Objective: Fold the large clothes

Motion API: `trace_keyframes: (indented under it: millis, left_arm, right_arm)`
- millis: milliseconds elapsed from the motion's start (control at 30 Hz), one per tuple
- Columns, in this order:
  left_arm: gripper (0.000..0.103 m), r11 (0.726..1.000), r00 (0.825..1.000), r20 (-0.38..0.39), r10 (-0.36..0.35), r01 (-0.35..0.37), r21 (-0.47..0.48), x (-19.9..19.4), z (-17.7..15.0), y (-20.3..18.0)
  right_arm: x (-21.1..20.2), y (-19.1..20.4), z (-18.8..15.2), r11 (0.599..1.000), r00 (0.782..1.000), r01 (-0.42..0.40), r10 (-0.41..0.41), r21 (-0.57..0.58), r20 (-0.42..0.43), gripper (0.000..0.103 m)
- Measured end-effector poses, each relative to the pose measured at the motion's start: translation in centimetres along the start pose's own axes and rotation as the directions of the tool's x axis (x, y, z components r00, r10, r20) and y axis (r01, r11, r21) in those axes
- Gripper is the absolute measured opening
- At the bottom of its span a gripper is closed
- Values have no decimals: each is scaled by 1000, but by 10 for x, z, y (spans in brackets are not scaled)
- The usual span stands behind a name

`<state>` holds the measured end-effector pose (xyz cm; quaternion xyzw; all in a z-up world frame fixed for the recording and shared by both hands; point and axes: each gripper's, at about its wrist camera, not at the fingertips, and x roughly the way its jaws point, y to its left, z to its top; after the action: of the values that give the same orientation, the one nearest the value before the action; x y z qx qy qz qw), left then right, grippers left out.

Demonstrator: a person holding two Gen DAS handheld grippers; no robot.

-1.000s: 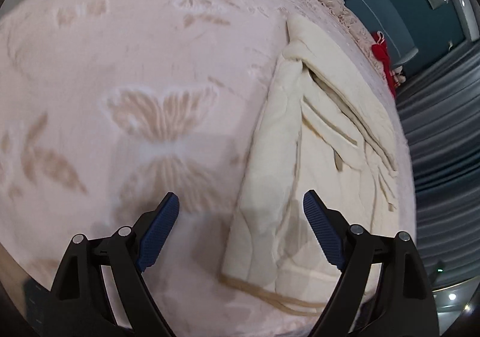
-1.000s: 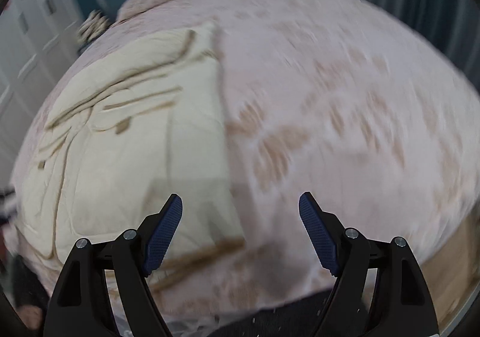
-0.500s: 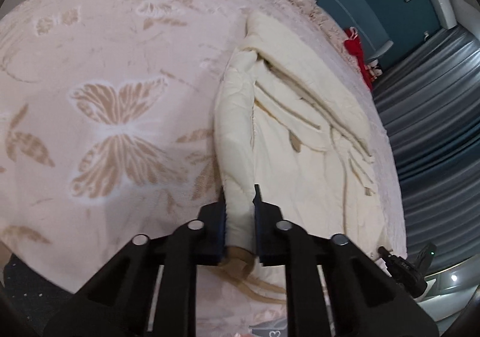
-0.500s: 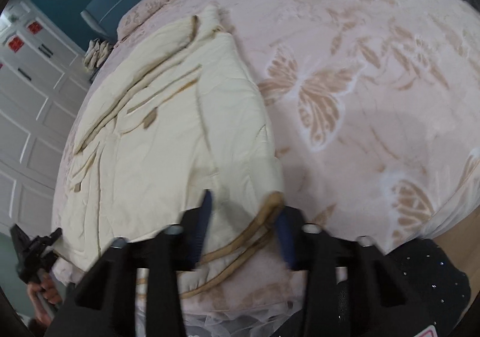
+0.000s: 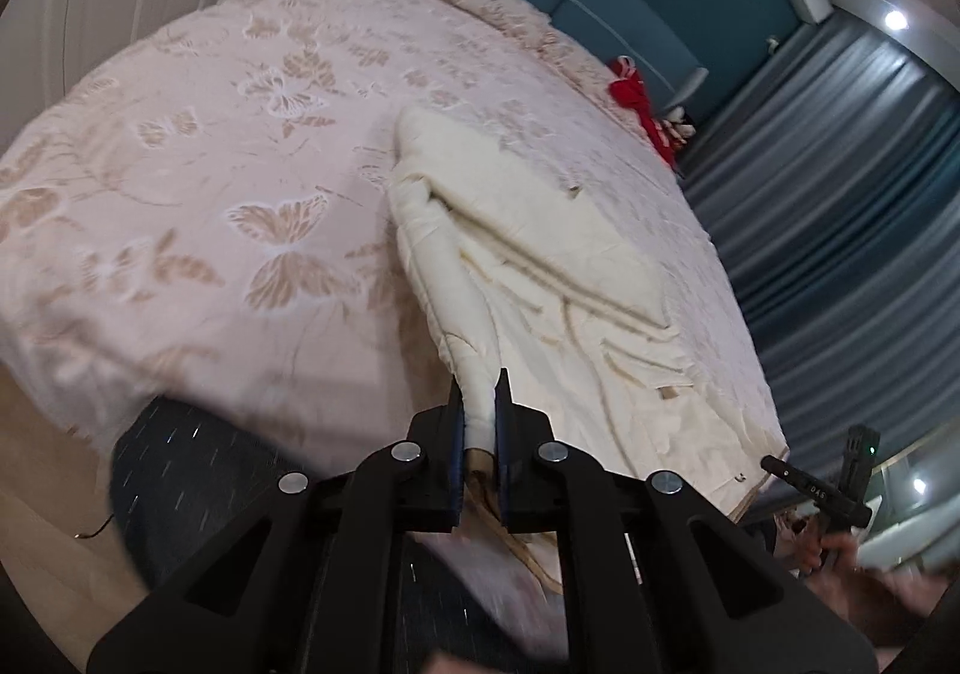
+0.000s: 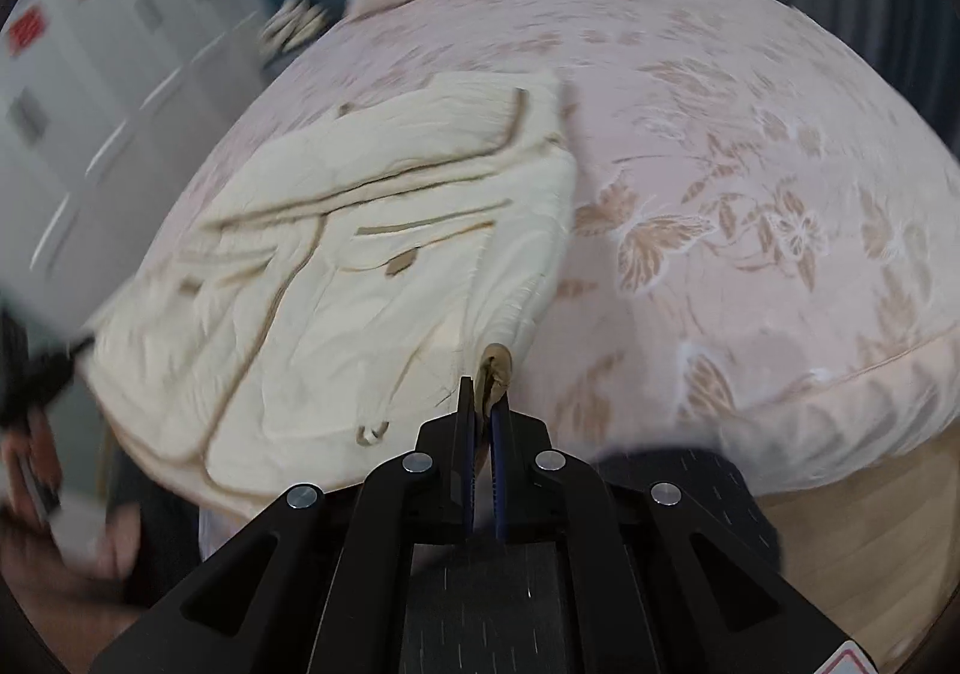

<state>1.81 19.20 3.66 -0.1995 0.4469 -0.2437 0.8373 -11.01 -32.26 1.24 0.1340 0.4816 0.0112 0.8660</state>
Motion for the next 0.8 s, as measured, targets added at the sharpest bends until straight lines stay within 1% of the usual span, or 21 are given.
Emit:
trace_keyframes:
  millis: [100, 167, 233, 267, 300, 333, 367, 433, 467, 567, 700, 800]
  left_arm:
    - [7, 1000, 1000, 22, -10, 10, 5, -45, -12, -12]
    - [7, 1000, 999, 48, -20, 20, -8, -63, -10, -18]
    - [7, 999, 995, 97, -29, 30, -12, -71, 1, -24]
    - [7, 1000, 991, 129, -28, 30, -8, -71, 12, -28]
    - [7, 1000, 988, 151, -26, 27, -4, -69, 18, -30]
    - [7, 1000, 985, 171, -18, 18, -4, -65, 26, -29]
    - [8, 1000, 983, 183, -4, 5, -5, -59, 35, -29]
    - [8, 1000, 980, 200, 15, -14, -4, -38, 55, -28]
    - [8, 1000, 979, 202, 23, -23, -4, -29, 62, -26]
    - [8, 998, 976, 209, 63, -66, 8, 10, 88, -24]
    - [8, 988, 965, 223, 140, -150, 27, 48, 108, -22]
    - [8, 979, 955, 229, 190, -202, 32, 75, 120, -19]
  right_arm:
    - [-37, 16, -18, 995, 998, -42, 38, -85, -43, 4]
    - [-60, 22, -18, 992, 997, -74, 72, -98, -29, 4]
    - [-77, 24, -5, 992, 994, -97, 100, -84, 32, 4]
    - [-85, 22, 9, 992, 989, -114, 119, -54, 94, 4]
    - [-86, 18, 17, 991, 984, -127, 130, -31, 124, 4]
    - [-85, 12, 29, 989, 973, -148, 144, 10, 179, 4]
    - [-83, 8, 36, 987, 966, -158, 147, 37, 212, 4]
    - [-70, -2, 51, 983, 953, -162, 132, 90, 274, 4]
    - [-57, -10, 58, 977, 944, -170, 123, 131, 308, 4]
    - [-25, -22, 73, 960, 932, -192, 113, 204, 344, 4]
    - [10, -32, 97, 954, 926, -173, 73, 244, 369, 4]
    - [32, -34, 114, 955, 927, -138, 31, 264, 373, 4]
